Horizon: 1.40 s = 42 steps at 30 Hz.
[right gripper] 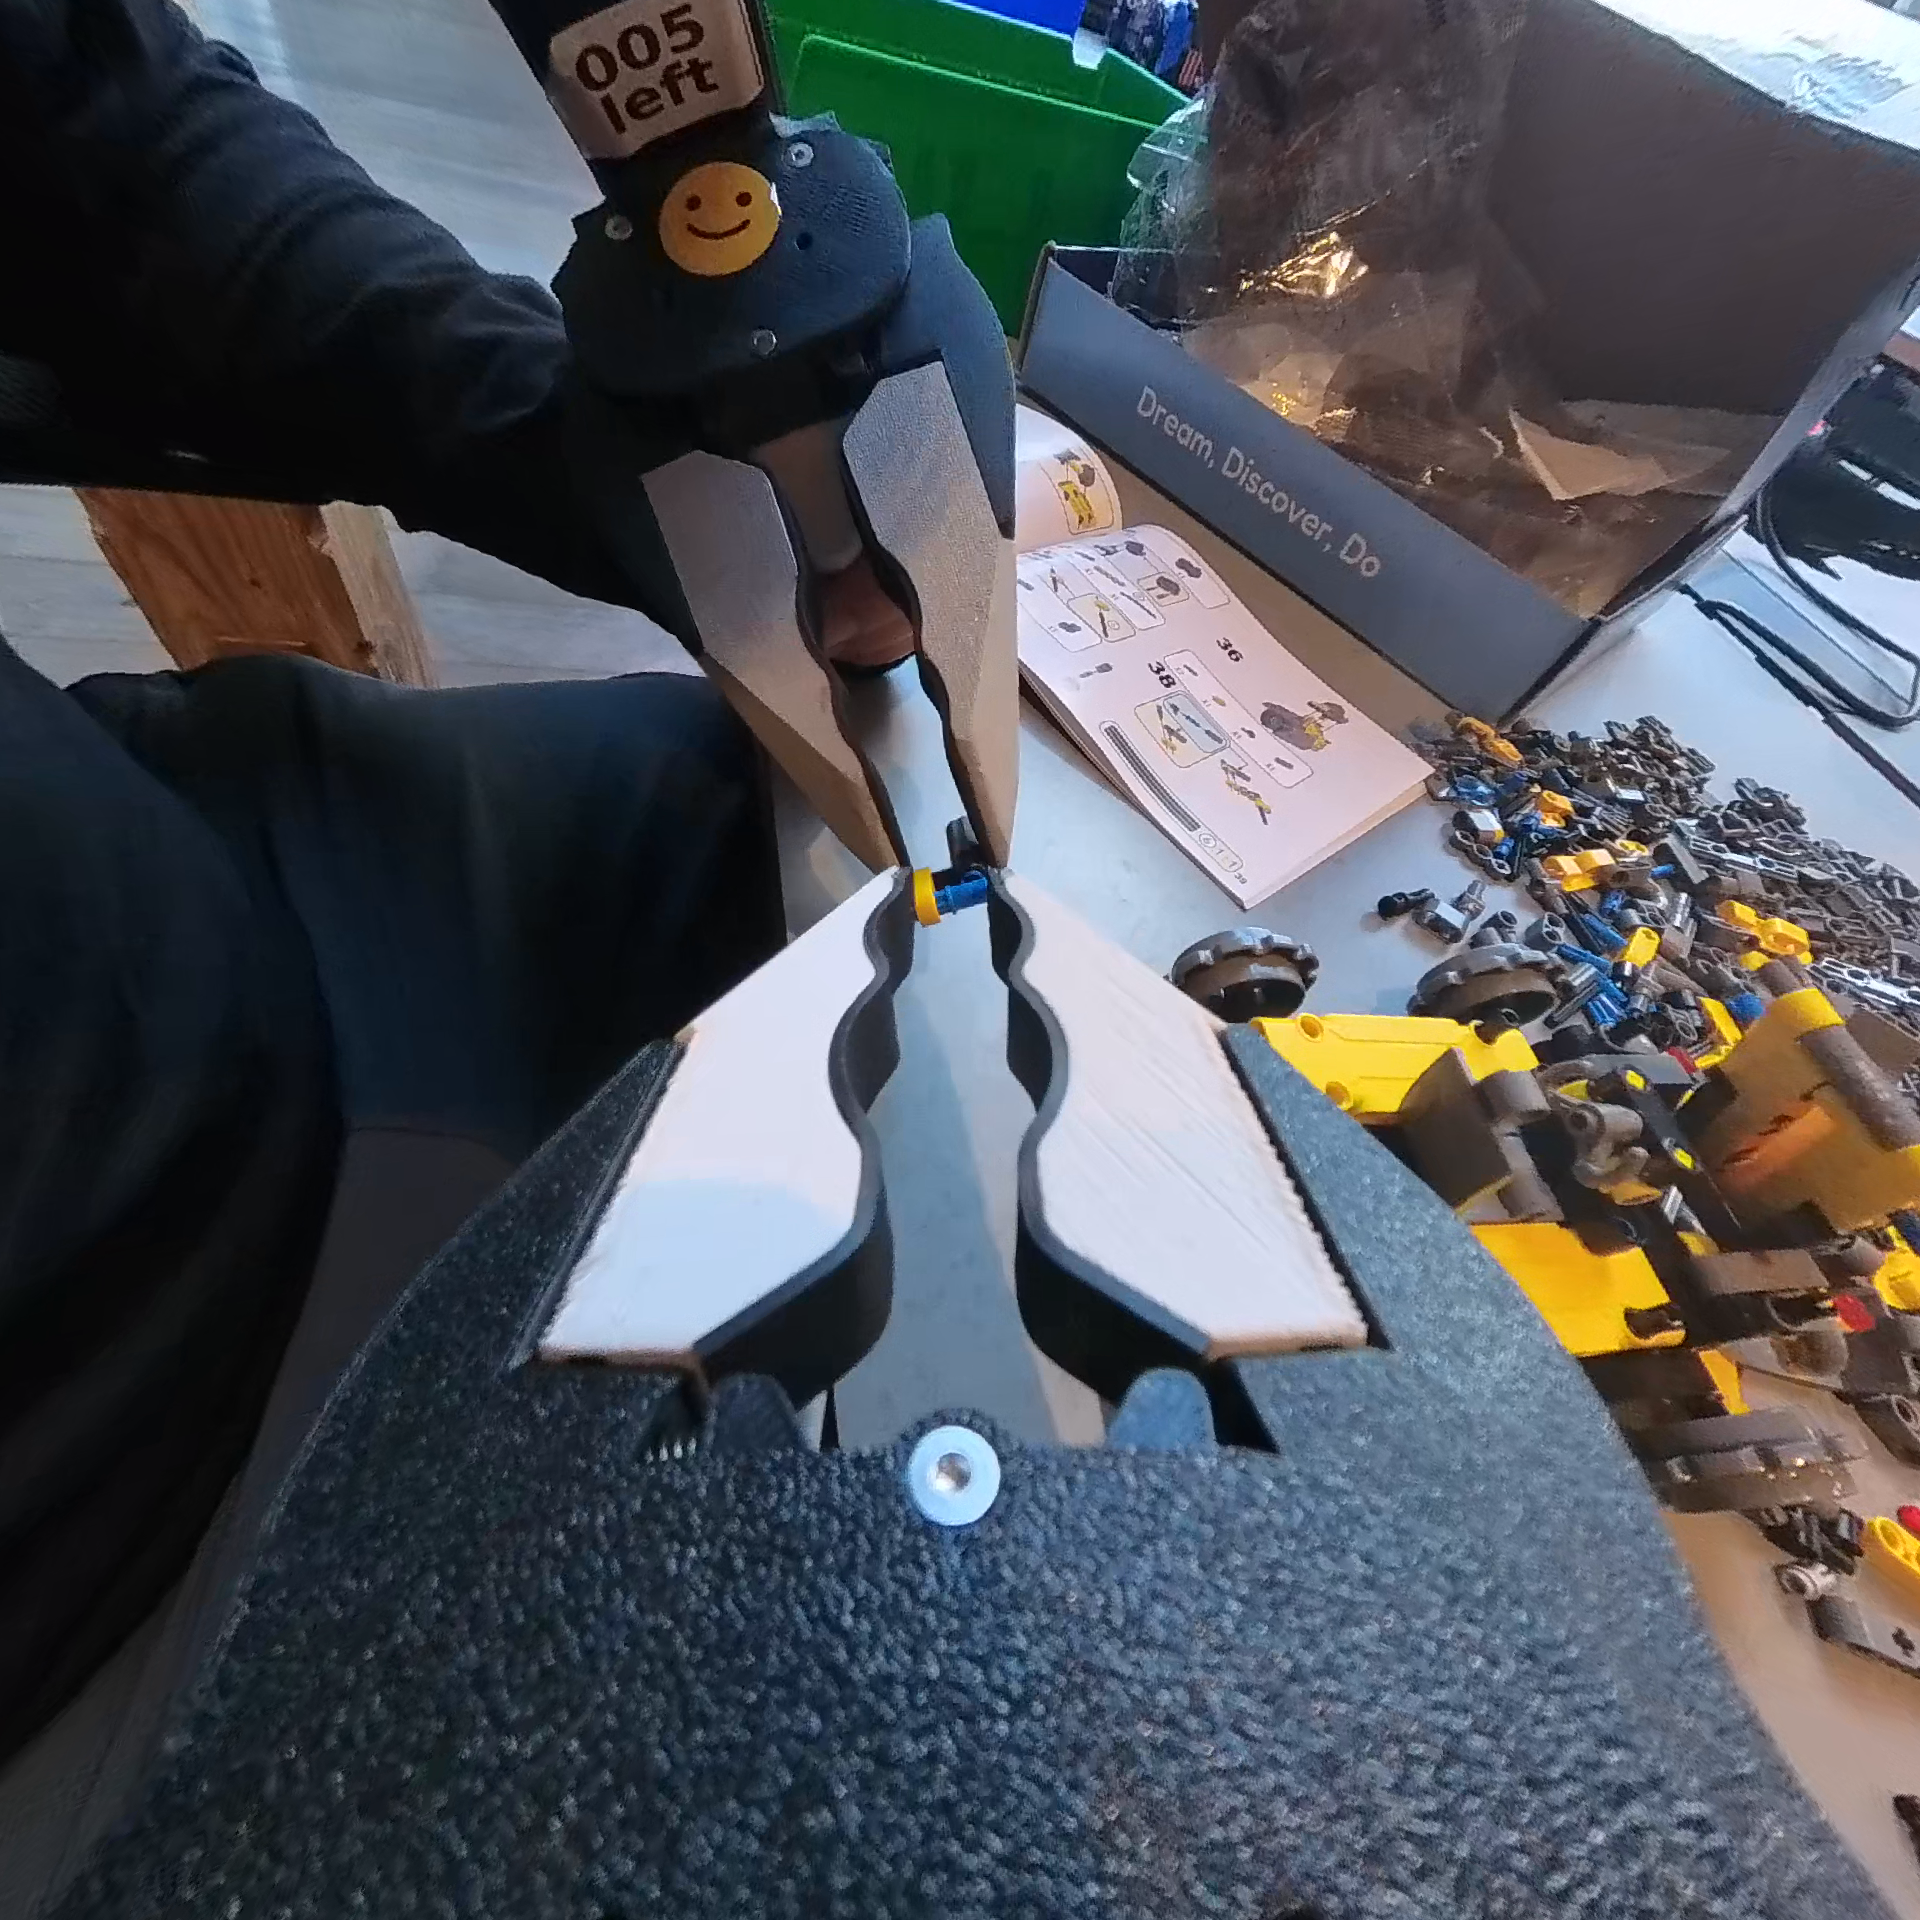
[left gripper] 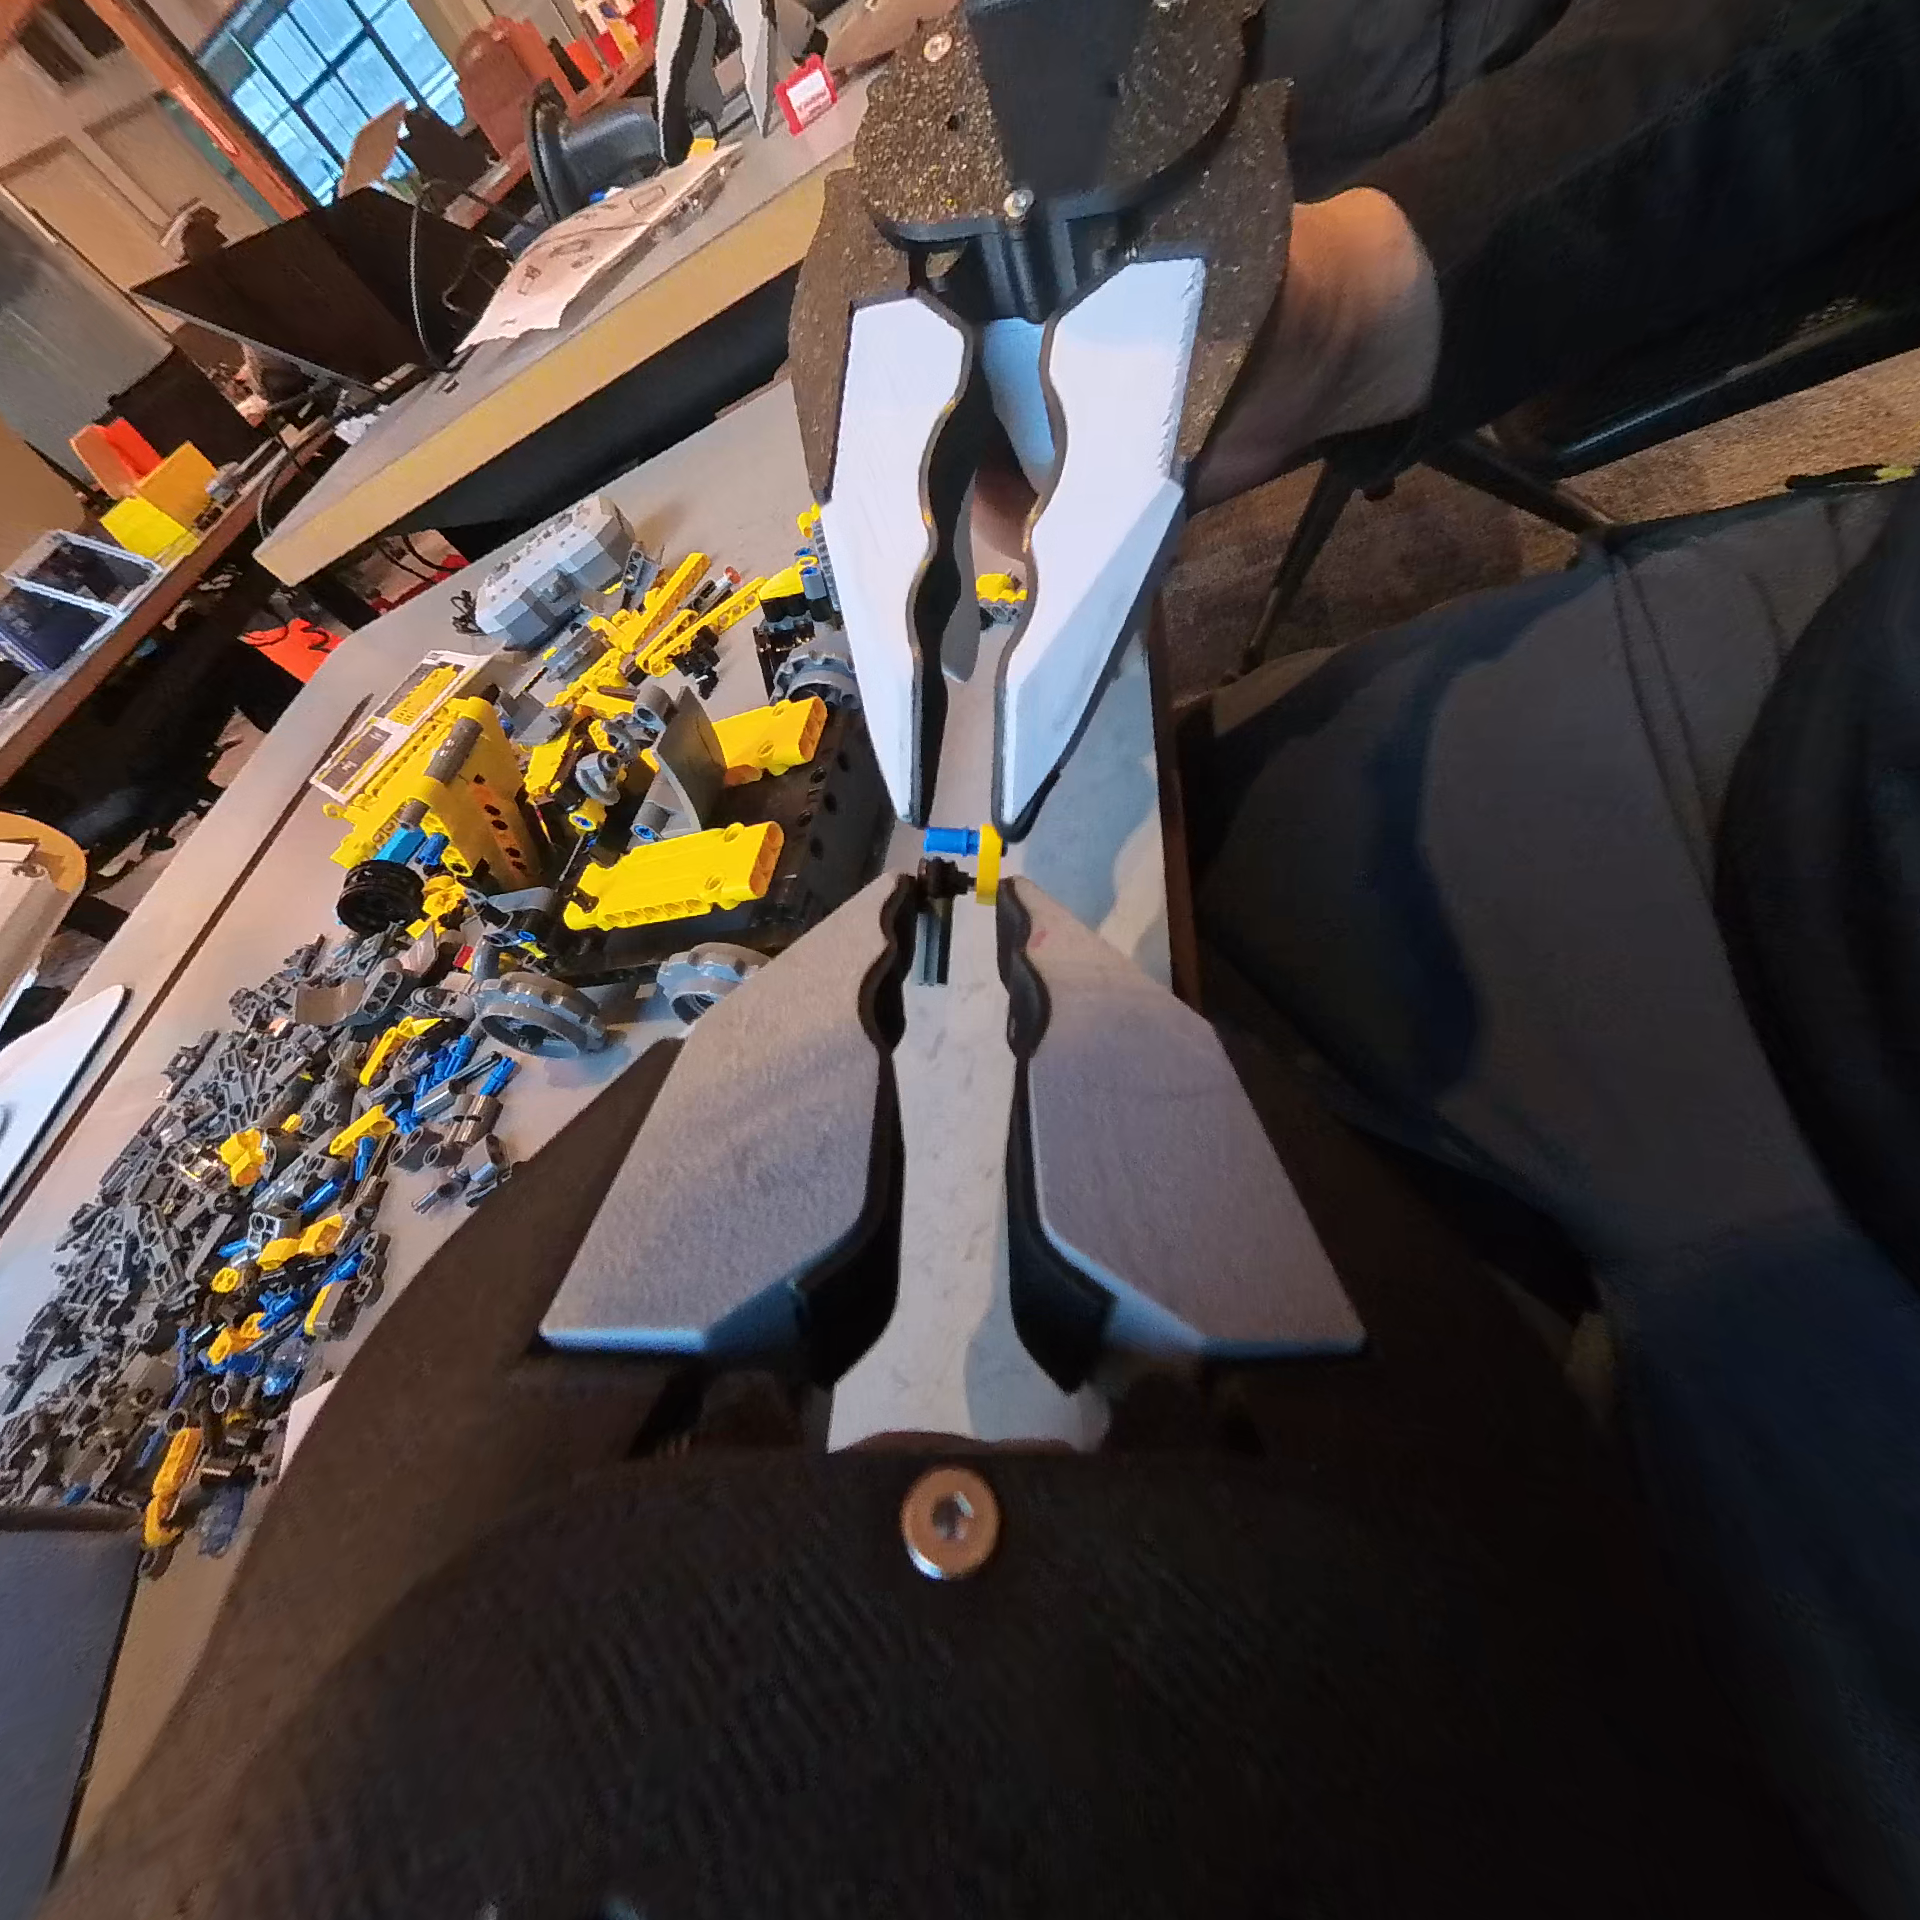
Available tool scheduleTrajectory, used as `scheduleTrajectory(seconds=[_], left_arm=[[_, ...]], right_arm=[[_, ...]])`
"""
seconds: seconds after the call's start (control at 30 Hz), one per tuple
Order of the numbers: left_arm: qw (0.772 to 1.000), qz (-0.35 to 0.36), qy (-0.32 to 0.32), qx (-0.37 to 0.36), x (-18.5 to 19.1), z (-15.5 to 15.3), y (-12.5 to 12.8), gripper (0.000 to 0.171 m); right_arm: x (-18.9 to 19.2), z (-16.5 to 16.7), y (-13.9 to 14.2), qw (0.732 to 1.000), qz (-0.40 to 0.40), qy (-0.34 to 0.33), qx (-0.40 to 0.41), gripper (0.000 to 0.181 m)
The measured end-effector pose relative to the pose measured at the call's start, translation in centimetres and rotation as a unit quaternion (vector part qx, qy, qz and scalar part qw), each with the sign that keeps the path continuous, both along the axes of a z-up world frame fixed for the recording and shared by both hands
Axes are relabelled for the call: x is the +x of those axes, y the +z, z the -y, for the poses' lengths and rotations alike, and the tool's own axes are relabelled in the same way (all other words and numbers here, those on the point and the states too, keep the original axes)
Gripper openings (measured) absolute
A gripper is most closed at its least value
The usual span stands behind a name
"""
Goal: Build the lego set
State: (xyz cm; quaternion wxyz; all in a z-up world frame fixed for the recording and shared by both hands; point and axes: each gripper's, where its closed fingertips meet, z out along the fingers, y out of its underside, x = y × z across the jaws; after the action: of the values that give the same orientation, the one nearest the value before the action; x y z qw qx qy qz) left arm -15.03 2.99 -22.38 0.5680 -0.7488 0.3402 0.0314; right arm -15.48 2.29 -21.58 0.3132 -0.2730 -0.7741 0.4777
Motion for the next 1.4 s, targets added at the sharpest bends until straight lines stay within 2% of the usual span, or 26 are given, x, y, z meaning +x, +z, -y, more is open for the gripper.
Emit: scheduleTrajectory(seconds=[0.53, 0.73, 1.07, 1.27, 1.4], left_arm=[[1.0, -0.002, 0.002, -0.007, -0.1, 0.0, -0.2, 0.014], [1.0, 0.022, -0.007, -0.005, -0.1, 0.2, 0.3, 0.014], [0.998, 0.023, -0.043, -0.031, 0.7, 0.6, -0.3, 0.013], [0.997, 0.021, -0.055, -0.049, 1.0, 0.7, -0.7, 0.014], [0.997, 0.02, -0.049, -0.047, 0.9, 0.6, -0.7, 0.014]], right_arm=[[0.0, -0.2, -0.4, 1.0, 0.013, 0.0, 0.004, 0.013], [0.1, -1.1, -1.1, 0.999, 0.01, -0.006, 0.051, 0.013], [0.8, -0.2, -1.2, 0.997, 0.017, 0.034, 0.07, 0.017], [1.4, 0.2, -1.7, 0.994, 0.021, 0.058, 0.096, 0.012], [1.5, 0.0, -1.4, 0.995, 0.039, 0.06, 0.064, 0.013]])
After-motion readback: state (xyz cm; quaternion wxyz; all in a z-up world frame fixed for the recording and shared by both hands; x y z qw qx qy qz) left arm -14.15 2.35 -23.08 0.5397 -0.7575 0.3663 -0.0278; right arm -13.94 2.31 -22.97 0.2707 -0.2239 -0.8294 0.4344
